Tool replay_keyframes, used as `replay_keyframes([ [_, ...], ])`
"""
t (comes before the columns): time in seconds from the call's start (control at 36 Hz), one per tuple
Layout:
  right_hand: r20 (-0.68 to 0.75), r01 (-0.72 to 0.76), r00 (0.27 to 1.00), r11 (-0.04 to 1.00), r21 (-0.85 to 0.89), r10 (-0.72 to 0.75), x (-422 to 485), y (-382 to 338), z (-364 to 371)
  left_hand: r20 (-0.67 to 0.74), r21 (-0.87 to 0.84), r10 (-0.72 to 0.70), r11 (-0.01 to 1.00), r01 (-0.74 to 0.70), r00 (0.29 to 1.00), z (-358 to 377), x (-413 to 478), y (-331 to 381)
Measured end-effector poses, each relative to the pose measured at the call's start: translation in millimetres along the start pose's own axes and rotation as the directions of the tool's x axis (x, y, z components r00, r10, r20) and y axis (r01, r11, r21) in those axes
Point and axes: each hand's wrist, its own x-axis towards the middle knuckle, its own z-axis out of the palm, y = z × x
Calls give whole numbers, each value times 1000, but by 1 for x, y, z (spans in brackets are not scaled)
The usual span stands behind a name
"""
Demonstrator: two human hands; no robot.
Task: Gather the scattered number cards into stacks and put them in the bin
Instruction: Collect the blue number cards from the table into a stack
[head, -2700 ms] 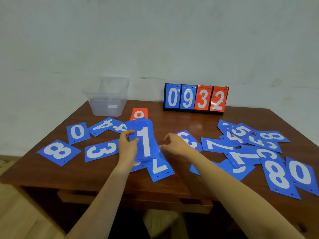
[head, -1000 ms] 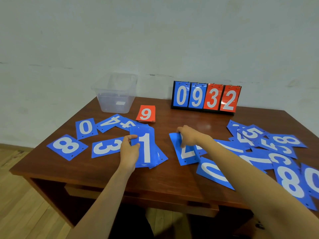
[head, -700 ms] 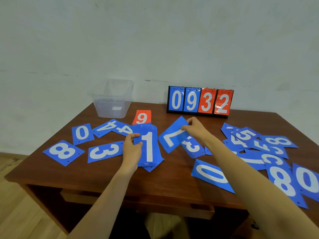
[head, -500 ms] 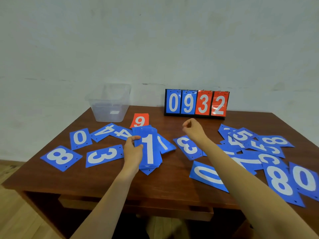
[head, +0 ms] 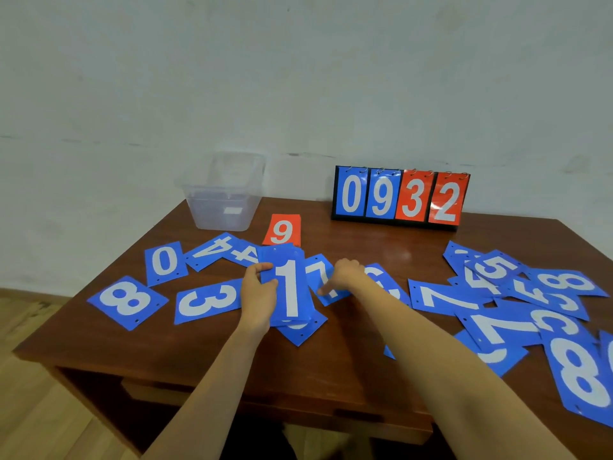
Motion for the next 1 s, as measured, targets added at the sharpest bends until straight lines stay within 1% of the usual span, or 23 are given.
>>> replay_keyframes([
  [0.06,43,-21,999,1000,22,20,1,-4,-5,-6,1,-9,1000,9,1000,-2,3,0],
  [0.11,68,-28,997,1000,7,27,0,-5,-10,-12,12,-1,1000,1,1000,-3,5,0],
  [0.19,58,-32,998,999,-38,35,4,-5,-9,-36,34,22,999,-20,999,-5,7,0],
  [0.31,75,-62,995,998,-16,63,3,-5,-9,-48,40,34,999,-32,998,-7,8,-1],
  [0.42,151,-43,986,985,-166,69,-5,-3,-22,-45,39,32,999,-30,998,-8,4,-1],
  [0.47,204,-39,976,981,-190,78,-5,-1,-25,-42,32,30,999,-28,999,-8,2,-1],
  [0.53,201,-20,977,977,-214,64,-7,1,-25,-41,25,24,999,-23,999,-10,-1,-1],
  [0.61,130,4,991,975,-222,25,-13,3,-22,-40,19,30,999,-29,999,-13,-2,0],
  [0.67,-33,20,999,988,-150,-25,-10,6,-17,-44,13,42,999,-41,998,-15,-3,1],
  [0.69,-142,51,988,994,-97,-65,-10,8,-16,-46,5,43,999,-43,998,-16,-3,2],
  [0.75,-365,155,923,986,54,-125,-9,12,-14,-56,-1,52,999,-52,997,-17,-3,3],
  [0.78,-442,233,884,962,142,-149,-13,12,-15,-64,4,59,998,-59,996,-17,-3,4],
  [0.81,-505,324,848,913,249,-163,-17,12,-16,-74,9,66,998,-65,995,-18,-3,5],
  [0.83,-544,409,824,832,374,-160,-25,9,-17,-84,13,76,997,-75,994,-19,-4,5],
  [0.86,-556,470,817,736,487,-153,-32,7,-18,-91,14,89,996,-88,992,-19,-4,5],
  [0.89,-555,506,819,643,575,-147,-39,5,-18,-96,10,99,995,-98,990,-20,-5,5],
  [0.92,-552,527,820,575,625,-152,-45,2,-18,-97,1,105,994,-105,990,-20,-6,5],
  [0.94,-540,537,824,535,652,-170,-48,0,-17,-99,-10,109,994,-111,989,-20,-6,5],
  [1.0,-471,531,845,500,684,-252,-55,-3,-12,-100,-30,116,992,-119,988,-21,-9,5],
])
